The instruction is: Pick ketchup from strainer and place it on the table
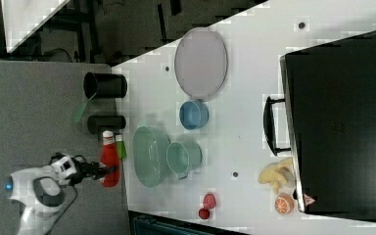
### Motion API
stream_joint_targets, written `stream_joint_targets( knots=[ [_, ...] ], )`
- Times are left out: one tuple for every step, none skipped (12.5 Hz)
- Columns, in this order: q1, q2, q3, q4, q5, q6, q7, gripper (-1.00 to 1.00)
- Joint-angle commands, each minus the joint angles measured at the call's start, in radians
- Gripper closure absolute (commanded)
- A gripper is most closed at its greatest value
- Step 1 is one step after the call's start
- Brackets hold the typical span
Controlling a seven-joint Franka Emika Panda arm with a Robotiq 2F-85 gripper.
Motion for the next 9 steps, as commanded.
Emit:
stream_joint_targets(
  knots=[
    [-0.102,-0.029,-0.025,0.094,0.060,-0.160,-0.189,-0.21],
    [-0.126,-0.039,-0.041,0.126,0.073,-0.213,-0.236,-0.21],
    [-0.150,-0.047,-0.063,0.155,0.073,-0.251,-0.271,-0.21],
    [-0.172,-0.054,-0.088,0.180,0.073,-0.273,-0.293,-0.21],
    [-0.192,-0.061,-0.117,0.199,0.073,-0.287,-0.312,-0.21],
    [-0.210,-0.065,-0.151,0.215,0.073,-0.293,-0.336,-0.21],
    [-0.226,-0.069,-0.186,0.223,0.072,-0.293,-0.359,-0.21],
    [-0.241,-0.073,-0.224,0.227,0.072,-0.291,-0.384,-0.21],
    [-0.253,-0.073,-0.266,0.226,0.072,-0.292,-0.402,-0.21]
  ],
)
